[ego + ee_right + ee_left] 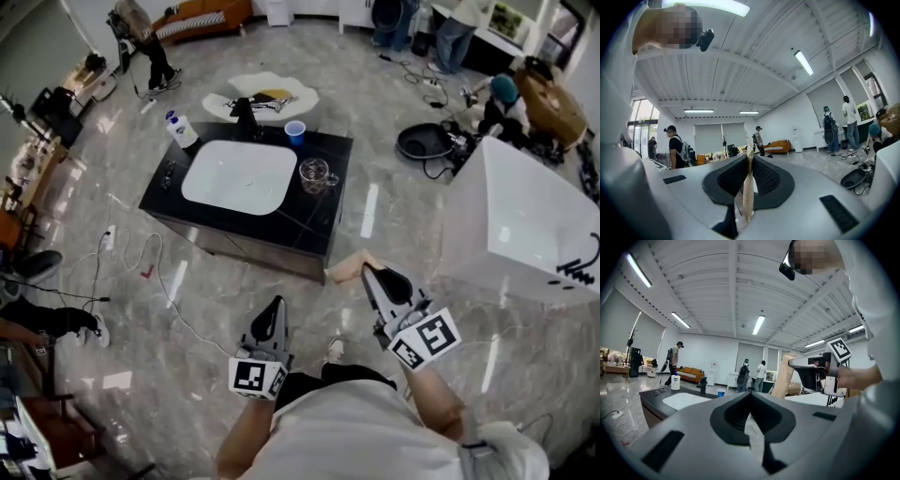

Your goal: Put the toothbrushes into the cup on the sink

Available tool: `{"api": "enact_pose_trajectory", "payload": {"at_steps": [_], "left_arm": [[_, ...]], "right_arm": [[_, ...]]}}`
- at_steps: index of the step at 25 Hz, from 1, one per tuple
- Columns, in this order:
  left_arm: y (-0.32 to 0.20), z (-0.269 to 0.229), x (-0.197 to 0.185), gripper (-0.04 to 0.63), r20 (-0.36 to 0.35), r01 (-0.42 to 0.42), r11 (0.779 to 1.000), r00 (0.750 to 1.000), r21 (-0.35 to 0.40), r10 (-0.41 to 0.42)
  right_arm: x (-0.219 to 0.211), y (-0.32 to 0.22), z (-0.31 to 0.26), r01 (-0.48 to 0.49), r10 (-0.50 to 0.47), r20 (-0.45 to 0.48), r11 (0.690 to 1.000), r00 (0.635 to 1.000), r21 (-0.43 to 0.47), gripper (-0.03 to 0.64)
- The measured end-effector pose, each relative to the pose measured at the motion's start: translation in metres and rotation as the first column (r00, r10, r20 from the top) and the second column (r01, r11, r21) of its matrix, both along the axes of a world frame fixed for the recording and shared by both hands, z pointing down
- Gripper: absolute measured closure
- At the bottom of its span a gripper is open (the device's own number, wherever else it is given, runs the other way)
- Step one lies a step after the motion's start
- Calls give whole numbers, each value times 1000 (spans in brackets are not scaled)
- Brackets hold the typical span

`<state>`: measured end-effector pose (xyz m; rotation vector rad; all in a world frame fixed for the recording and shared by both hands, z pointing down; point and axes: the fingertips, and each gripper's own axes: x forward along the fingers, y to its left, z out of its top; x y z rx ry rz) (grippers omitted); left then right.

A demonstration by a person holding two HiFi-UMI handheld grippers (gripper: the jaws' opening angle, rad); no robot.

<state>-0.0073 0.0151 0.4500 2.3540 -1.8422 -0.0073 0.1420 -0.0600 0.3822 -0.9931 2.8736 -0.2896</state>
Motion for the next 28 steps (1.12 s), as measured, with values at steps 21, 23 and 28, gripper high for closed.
{"api": "enact_pose_trajectory", "payload": {"at_steps": [21, 23, 28], "left_arm": [[-19, -6, -8, 594, 9, 91, 996, 996, -3, -91], [-16, -3, -12, 594, 7, 106, 994, 994, -12, -106], [-13, 0, -15, 594, -1, 123, 992, 992, -17, -123]], "right_arm": [[-11, -40, -1, 99, -99, 28, 995, 995, 0, 558], [-14, -40, -1, 108, -107, 31, 994, 994, -2, 558], [-19, -36, 0, 128, -128, 32, 992, 991, -4, 558]]}}
